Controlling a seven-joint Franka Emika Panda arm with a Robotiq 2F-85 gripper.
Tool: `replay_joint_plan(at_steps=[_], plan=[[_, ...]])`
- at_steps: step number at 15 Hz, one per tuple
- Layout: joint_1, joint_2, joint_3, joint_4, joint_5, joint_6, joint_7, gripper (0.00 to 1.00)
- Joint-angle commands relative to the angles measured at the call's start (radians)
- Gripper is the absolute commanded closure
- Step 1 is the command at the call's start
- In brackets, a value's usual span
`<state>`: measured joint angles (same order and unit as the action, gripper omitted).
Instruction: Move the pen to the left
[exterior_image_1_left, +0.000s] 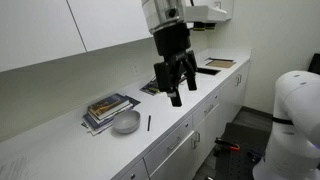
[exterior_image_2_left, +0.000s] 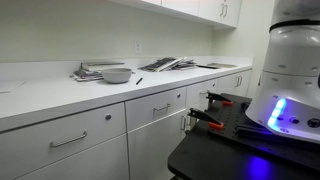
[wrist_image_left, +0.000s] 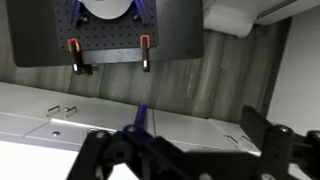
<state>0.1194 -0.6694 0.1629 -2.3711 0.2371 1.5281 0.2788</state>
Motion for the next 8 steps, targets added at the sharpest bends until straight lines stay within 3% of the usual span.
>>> replay_joint_plan(at_steps=[1,5,8], plan=[[-0.019,-0.001,0.013,0.003,0.007,-0.005,-0.009,0.00],[-0.019,-0.001,0.013,0.003,0.007,-0.005,-0.009,0.00],[-0.069,0.022,0.060,-0.048,0.030,0.214,0.144,0.00]])
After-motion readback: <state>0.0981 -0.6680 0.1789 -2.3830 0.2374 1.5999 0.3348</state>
